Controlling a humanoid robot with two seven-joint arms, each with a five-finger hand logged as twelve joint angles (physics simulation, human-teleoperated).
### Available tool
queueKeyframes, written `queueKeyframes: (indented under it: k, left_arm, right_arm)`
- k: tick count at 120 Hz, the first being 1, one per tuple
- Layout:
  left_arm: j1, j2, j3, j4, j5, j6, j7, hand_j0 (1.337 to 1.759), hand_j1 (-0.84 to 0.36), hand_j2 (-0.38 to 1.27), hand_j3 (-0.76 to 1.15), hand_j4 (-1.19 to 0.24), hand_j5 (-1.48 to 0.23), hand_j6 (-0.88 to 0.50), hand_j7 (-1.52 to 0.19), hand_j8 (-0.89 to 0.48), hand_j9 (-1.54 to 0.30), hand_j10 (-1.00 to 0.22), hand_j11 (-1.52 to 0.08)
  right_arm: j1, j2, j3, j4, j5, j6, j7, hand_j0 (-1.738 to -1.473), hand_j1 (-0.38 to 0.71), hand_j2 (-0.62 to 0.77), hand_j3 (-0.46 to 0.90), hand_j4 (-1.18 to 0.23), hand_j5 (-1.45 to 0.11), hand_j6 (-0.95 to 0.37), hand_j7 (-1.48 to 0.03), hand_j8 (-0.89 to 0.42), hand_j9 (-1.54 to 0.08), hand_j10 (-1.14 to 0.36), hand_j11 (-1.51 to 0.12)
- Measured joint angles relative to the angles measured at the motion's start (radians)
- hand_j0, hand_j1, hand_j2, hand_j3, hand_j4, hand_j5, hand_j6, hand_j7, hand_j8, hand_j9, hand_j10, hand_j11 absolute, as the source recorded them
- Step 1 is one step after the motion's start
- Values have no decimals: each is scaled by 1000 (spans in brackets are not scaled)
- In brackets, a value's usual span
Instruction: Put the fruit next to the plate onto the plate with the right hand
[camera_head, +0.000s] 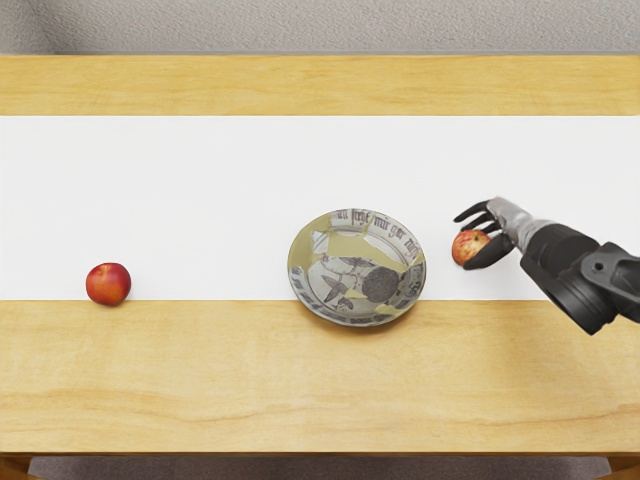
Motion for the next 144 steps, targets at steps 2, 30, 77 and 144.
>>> queueKeyframes:
  k: [2,30,77,144]
  left_arm:
    - [0,0,0,0,0,0,0,1658,349,0,0,0,0,0,0,0,0,0,0]
    - [0,0,0,0,0,0,0,1658,349,0,0,0,0,0,0,0,0,0,0]
    - [0,0,0,0,0,0,0,1658,349,0,0,0,0,0,0,0,0,0,0]
    - [0,0,0,0,0,0,0,1658,349,0,0,0,0,0,0,0,0,0,0]
  right_arm:
    - [-1,0,0,0,0,0,0,-1658,195,-87,0,-464,-588,-462,-594,-415,-595,-461,-595]
    - [-12,1,5,1,-8,5,1,-1645,224,-107,-2,-560,-767,-424,-746,-301,-783,-504,-790]
    - [-14,-2,104,2,9,13,0,-1648,215,109,0,-662,-907,-457,-882,-368,-921,-573,-922]
    - [-17,174,227,18,17,230,1,-1653,208,156,1,-661,-946,-465,-898,-370,-939,-588,-939]
